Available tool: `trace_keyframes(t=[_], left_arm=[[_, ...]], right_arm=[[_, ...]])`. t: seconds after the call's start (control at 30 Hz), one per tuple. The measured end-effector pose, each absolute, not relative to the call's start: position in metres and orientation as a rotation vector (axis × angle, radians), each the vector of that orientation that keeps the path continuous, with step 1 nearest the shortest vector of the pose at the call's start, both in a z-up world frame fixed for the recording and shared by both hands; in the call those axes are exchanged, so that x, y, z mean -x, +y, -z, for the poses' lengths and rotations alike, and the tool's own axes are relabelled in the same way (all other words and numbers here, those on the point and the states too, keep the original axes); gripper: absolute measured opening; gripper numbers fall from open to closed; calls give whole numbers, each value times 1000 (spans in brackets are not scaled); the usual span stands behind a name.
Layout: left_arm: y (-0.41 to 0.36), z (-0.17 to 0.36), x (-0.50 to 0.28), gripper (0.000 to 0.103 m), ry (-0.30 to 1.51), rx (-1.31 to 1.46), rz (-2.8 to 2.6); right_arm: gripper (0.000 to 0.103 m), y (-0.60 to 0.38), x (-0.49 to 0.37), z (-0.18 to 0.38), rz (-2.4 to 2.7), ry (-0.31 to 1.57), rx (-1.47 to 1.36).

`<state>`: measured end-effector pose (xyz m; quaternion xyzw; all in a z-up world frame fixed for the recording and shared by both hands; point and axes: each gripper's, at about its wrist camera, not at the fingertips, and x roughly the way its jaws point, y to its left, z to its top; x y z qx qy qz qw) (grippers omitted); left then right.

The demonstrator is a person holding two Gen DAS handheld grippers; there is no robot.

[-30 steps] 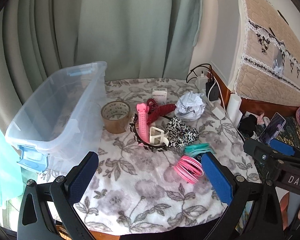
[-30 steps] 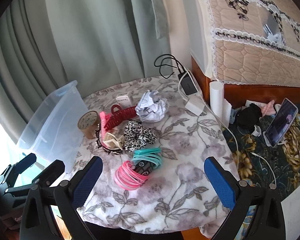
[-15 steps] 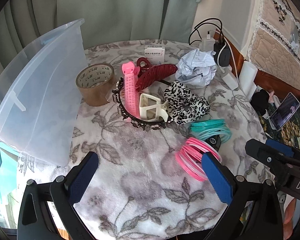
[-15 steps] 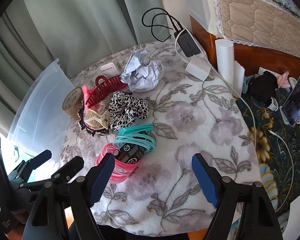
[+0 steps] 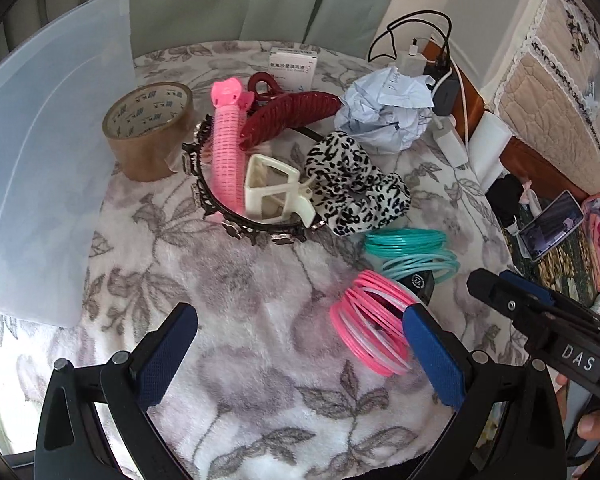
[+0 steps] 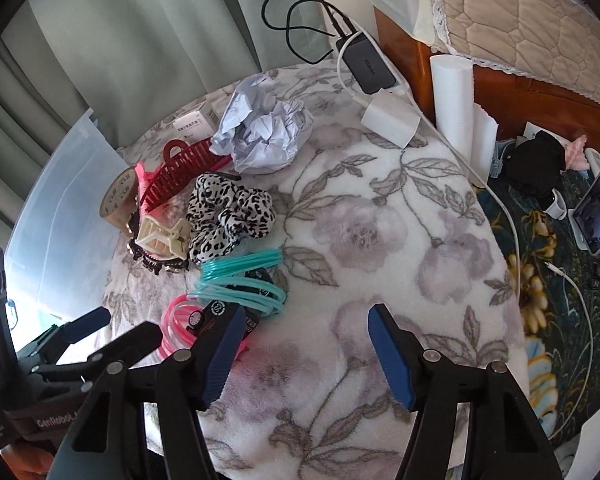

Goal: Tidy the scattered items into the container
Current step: 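Grasp the pink bangles with the left tool while the right tool approaches the teal bangles, then lift the pink and teal bangles with the left tool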

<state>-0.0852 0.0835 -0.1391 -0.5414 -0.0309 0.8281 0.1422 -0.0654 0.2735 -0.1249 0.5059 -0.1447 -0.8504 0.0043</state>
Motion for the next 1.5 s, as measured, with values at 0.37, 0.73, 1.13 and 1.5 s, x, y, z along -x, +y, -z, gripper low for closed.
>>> trace_keyframes(t=[0.37, 0.73, 1.13, 1.5], left_arm=[[119, 150, 88, 70, -138, 1586, -2242], [106, 143, 91, 25, -231, 1546, -2271], [84, 92, 101, 15, -186, 1352, -2414], [59, 32, 109, 15, -152, 1145, -2563]], right_arm=[[68, 302, 71, 124, 2732, -495, -1579], [68, 302, 71, 129, 2723, -512, -1586], [68, 302, 71, 119, 2739, -504, -1550], [68, 289, 81, 100, 2742, -474, -1451]])
